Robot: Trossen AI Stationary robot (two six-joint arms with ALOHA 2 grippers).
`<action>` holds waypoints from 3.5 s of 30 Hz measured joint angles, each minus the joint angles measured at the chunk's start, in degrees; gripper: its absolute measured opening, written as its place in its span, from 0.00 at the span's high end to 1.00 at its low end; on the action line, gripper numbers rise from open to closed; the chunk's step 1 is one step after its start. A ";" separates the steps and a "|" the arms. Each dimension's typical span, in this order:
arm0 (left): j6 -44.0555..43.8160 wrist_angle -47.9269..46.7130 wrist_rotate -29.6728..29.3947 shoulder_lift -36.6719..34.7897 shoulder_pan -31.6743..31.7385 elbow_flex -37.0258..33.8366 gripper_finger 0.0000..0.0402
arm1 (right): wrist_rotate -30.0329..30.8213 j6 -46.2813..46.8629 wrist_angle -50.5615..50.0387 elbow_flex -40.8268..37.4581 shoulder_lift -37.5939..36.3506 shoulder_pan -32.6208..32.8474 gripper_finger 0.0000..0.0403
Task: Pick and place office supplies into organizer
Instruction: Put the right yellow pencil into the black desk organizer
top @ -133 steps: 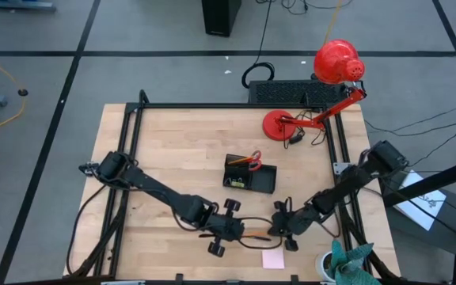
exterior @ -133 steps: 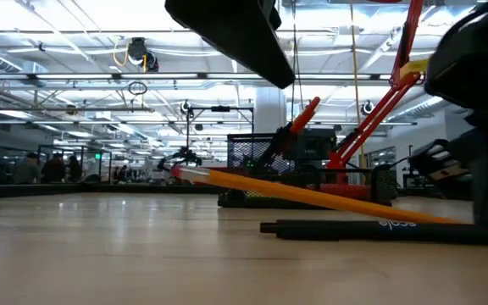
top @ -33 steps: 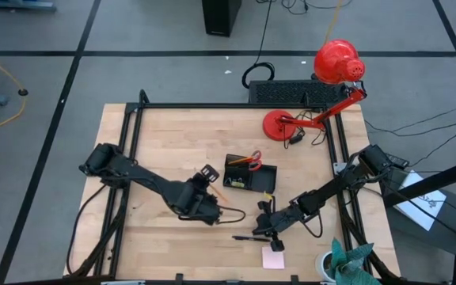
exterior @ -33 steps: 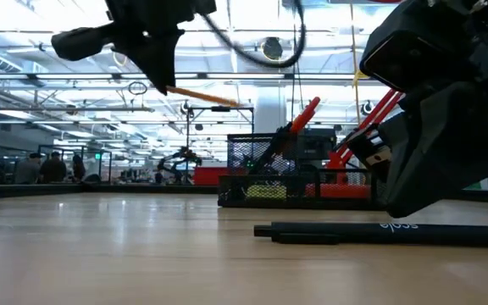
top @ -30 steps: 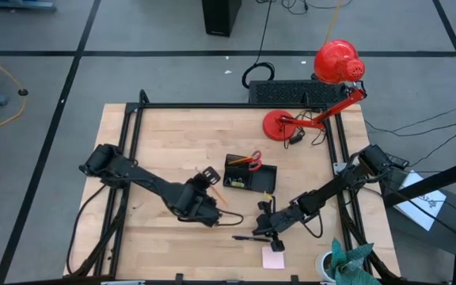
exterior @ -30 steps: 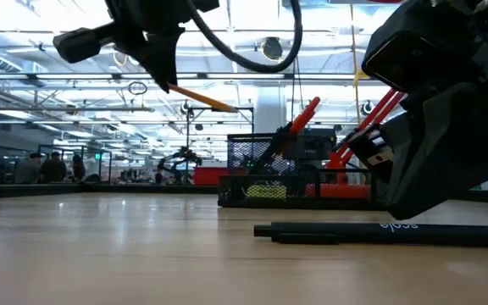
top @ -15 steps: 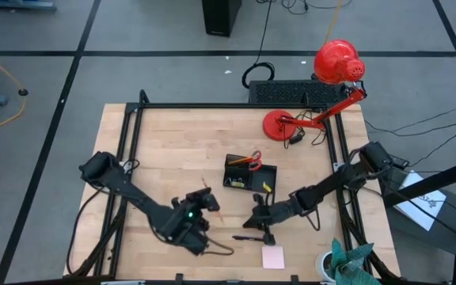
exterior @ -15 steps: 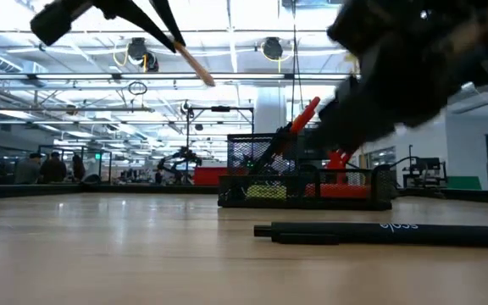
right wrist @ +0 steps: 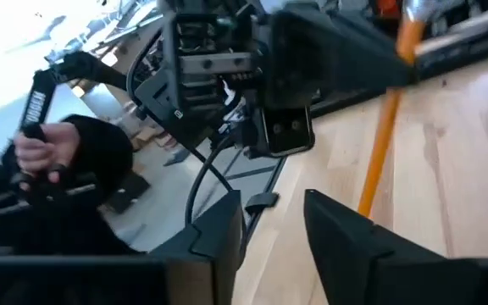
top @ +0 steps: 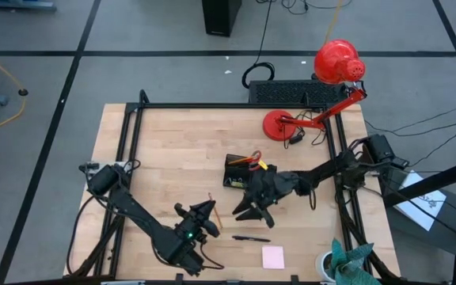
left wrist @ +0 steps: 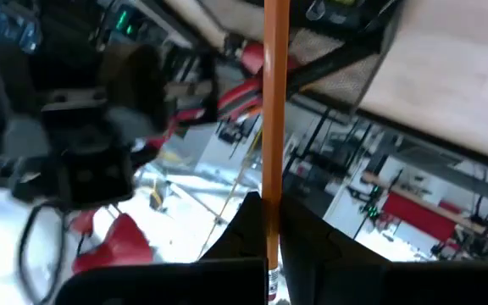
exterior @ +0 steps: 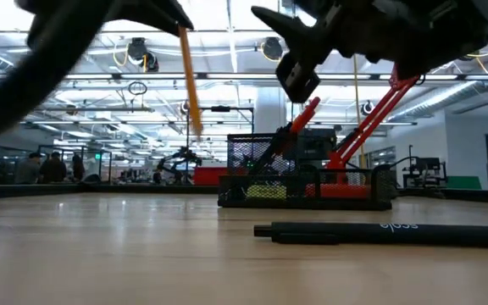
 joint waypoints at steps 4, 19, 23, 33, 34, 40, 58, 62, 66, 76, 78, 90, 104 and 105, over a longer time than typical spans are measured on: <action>0.51 0.06 -4.57 0.04 1.05 0.00 0.98 | -2.99 4.19 -0.25 -0.02 0.01 -2.06 0.63; 3.02 6.12 -5.97 0.04 5.22 0.02 0.98 | -4.58 6.97 -3.99 -0.02 0.04 -8.69 0.60; 3.02 6.11 -6.02 0.04 5.38 0.02 0.99 | -4.60 6.29 -5.85 0.02 0.04 -9.58 0.61; 7.11 12.98 -4.74 0.04 8.05 0.02 0.99 | -3.96 2.58 -13.86 4.15 0.04 -9.42 0.61; 7.50 14.22 -4.57 0.04 8.40 0.02 0.99 | -3.18 1.79 -15.82 4.82 0.04 -9.28 0.61; 7.59 15.40 -4.49 0.04 9.41 0.02 0.99 | -2.74 -0.12 -18.36 6.21 0.04 -9.08 0.60; 6.59 15.36 -4.51 0.04 8.27 0.02 0.99 | -3.33 -5.76 -20.07 6.19 0.04 -9.47 0.95; 2.10 15.45 -4.54 0.04 8.22 0.02 0.92 | -3.13 -8.40 -19.96 6.16 0.04 -9.01 0.96; -5.85 15.93 -8.21 -0.80 7.97 0.04 0.80 | -2.51 -10.59 -17.38 6.14 0.07 -8.39 0.96; -30.27 15.43 -7.45 -6.11 1.92 0.07 0.63 | 2.18 -16.15 -15.45 6.14 0.02 -8.27 0.96; -37.85 15.09 -3.32 -7.28 -0.14 0.05 0.62 | 5.34 -17.84 -14.72 6.14 -0.53 -8.29 0.96; -76.99 14.91 5.49 -8.68 -2.21 0.04 0.66 | 19.41 -33.75 -5.83 6.12 -2.12 -3.97 0.96; -67.46 30.60 5.48 -11.24 -1.49 0.04 0.57 | 28.91 -42.15 -7.89 6.05 -2.08 2.65 0.96; -65.56 32.73 6.82 -11.24 -1.09 0.04 0.55 | 28.91 -42.15 -7.71 6.05 -2.08 2.83 0.96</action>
